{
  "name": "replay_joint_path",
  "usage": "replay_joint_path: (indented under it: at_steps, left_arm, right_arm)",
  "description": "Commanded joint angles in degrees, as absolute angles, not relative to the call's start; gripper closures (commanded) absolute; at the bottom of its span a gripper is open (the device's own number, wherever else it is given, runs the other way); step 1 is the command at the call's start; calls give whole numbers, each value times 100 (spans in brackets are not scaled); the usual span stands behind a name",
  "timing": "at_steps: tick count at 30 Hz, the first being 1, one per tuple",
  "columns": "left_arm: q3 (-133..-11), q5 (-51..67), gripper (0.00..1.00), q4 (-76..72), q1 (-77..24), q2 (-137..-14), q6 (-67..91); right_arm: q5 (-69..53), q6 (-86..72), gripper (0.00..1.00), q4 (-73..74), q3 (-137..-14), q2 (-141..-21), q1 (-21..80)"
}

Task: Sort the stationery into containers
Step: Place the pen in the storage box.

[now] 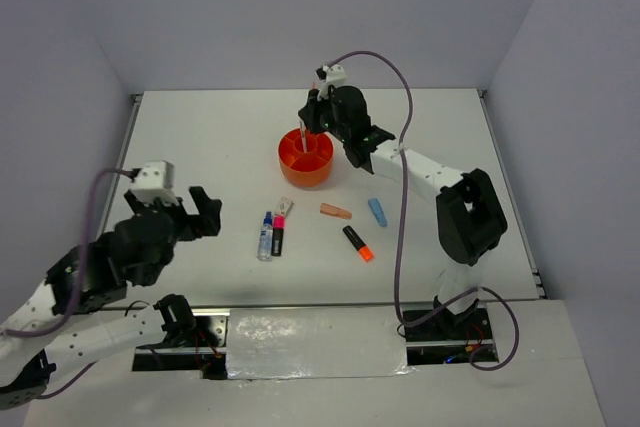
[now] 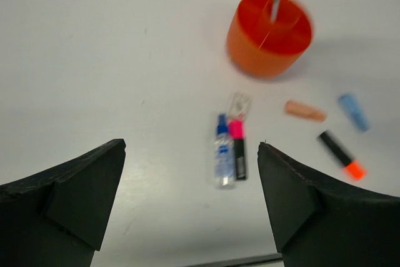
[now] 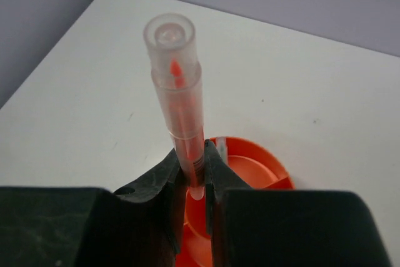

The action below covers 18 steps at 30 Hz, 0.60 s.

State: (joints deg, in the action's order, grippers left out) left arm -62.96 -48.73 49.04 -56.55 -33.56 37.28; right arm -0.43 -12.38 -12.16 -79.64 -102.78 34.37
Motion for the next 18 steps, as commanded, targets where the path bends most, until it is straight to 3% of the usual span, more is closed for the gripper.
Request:
replay_joint_path:
  at_steps: [1,18]
  left_arm:
    - [-5530,-4790,1,4774,-5669,-2980,3314]
    - [-5203,-4272,1,4280,-5406,-3138,2980]
  right_arm:
    - [316,-836,100,-1257,-8595,-10546,3393]
    - [193,-1072,97,-2030,-7647,-10828,3393]
